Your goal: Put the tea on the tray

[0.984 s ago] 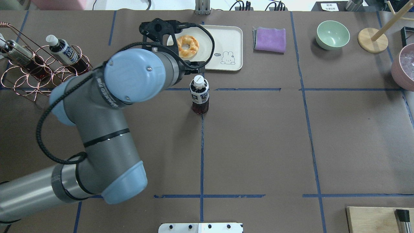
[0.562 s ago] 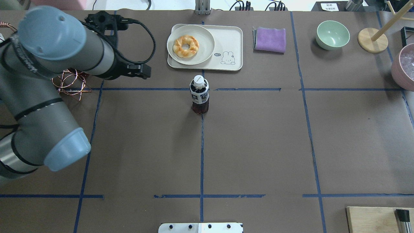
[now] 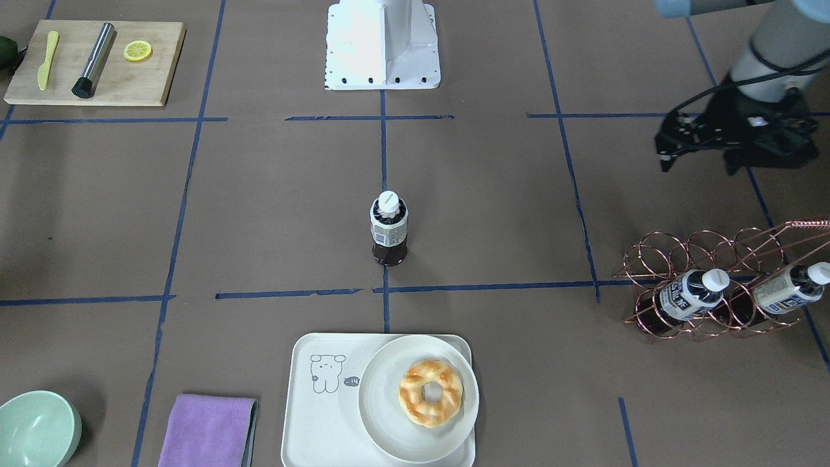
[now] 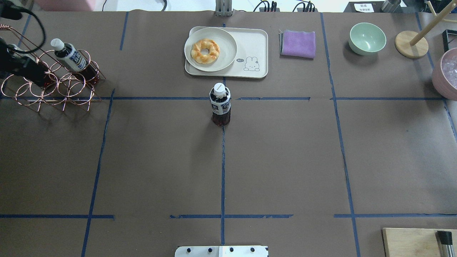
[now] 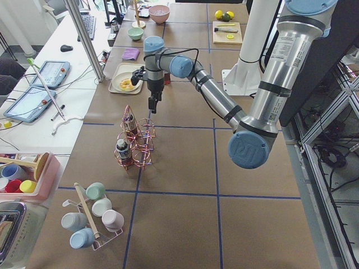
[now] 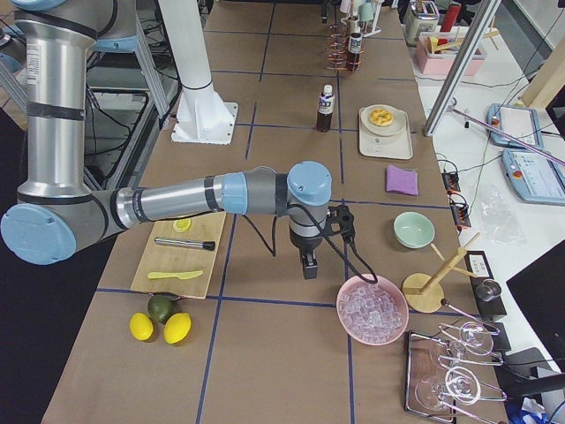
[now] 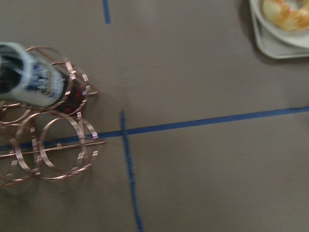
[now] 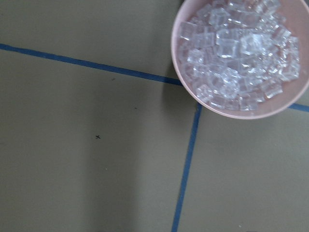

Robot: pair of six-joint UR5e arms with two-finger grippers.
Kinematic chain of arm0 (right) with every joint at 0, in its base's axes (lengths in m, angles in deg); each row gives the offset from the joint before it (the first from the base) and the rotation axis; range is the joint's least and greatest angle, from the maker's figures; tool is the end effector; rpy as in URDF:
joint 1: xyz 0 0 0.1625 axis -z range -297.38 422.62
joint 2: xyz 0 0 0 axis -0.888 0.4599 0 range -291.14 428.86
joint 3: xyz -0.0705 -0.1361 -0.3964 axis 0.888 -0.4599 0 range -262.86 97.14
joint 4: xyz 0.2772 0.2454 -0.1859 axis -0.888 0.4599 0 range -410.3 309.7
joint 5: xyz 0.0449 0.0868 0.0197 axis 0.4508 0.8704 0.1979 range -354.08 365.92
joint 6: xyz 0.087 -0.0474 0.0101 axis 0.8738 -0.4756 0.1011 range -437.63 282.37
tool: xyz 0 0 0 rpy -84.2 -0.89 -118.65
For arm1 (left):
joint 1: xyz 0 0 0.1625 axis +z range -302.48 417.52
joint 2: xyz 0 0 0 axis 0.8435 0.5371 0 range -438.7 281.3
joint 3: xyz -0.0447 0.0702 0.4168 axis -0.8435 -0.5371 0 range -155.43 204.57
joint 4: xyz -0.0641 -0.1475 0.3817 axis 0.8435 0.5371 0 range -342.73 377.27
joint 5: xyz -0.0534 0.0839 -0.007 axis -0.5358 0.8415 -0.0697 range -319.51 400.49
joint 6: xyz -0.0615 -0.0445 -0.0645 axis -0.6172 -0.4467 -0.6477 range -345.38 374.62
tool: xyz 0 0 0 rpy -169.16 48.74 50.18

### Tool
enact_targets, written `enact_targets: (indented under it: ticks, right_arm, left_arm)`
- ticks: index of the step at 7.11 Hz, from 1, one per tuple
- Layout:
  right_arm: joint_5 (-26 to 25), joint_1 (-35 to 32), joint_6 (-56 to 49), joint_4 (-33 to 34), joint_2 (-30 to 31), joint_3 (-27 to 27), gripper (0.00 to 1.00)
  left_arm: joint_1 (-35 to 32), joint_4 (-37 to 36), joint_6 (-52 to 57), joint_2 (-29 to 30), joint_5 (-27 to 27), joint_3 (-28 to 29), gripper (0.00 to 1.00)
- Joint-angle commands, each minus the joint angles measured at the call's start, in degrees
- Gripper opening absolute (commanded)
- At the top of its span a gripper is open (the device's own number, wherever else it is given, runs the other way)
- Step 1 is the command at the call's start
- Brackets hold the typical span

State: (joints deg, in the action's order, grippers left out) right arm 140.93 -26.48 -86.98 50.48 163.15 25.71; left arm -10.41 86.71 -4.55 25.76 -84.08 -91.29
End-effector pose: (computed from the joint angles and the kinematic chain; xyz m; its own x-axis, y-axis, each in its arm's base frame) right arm 0.0557 -0.4530 0.5539 0.6943 -0.2156 0.6866 0.1303 0.9760 0.1747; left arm 0.1269 -0.5170 0.3639 0.7688 0.1740 -0.6154 -0.1073 0.9837 0.1441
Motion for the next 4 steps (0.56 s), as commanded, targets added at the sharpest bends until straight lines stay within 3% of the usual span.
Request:
enact_targets:
  ticks: [1, 2, 4]
  right_arm:
    - [4.01, 5.66, 7.54, 0.03, -6.62, 0.59, 0.99]
    - [5.51, 9.96, 14.64, 0.20, -11.01, 2.42, 0.99]
    - [4.92, 20.05, 32.90, 0.38, -21.63, 3.93, 0.99]
  left_arm:
    - [-15.41, -0.72, 23.37, -5.40, -8.98, 8.91, 1.00]
    - [-20.53, -0.54, 32.17, -5.49, -9.90, 15.50, 1.00]
    - [-24.44, -0.02, 35.78, -7.59, -9.73, 17.24, 1.00]
